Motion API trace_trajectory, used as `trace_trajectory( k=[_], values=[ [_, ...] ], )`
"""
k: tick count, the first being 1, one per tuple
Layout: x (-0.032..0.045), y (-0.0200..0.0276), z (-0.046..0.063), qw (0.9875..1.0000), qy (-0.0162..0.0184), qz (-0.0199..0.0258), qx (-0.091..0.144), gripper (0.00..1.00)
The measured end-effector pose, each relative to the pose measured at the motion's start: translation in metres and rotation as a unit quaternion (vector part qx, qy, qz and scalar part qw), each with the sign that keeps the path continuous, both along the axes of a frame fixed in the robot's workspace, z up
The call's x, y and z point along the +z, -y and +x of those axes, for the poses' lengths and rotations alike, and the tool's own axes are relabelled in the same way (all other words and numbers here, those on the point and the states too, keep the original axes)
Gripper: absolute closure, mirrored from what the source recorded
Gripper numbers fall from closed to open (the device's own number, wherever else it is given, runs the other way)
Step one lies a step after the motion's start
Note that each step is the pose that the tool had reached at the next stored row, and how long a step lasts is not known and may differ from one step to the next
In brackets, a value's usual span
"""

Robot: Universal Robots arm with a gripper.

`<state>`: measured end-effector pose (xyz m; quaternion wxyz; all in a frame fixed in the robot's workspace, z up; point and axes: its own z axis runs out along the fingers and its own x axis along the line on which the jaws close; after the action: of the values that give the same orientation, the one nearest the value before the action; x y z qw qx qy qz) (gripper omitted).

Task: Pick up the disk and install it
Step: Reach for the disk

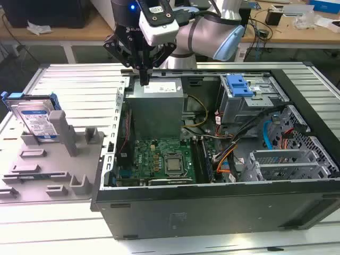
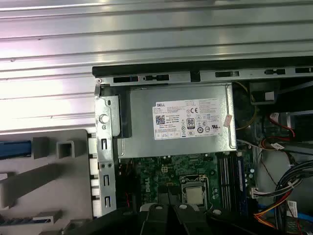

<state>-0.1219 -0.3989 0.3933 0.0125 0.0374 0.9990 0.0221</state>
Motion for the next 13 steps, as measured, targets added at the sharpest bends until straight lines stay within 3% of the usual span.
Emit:
trace_trajectory(
  k=[13],
  values=[
    [0.0,0.0,0.0,1.0,0.0,0.0,0.0,0.89]
  ],
)
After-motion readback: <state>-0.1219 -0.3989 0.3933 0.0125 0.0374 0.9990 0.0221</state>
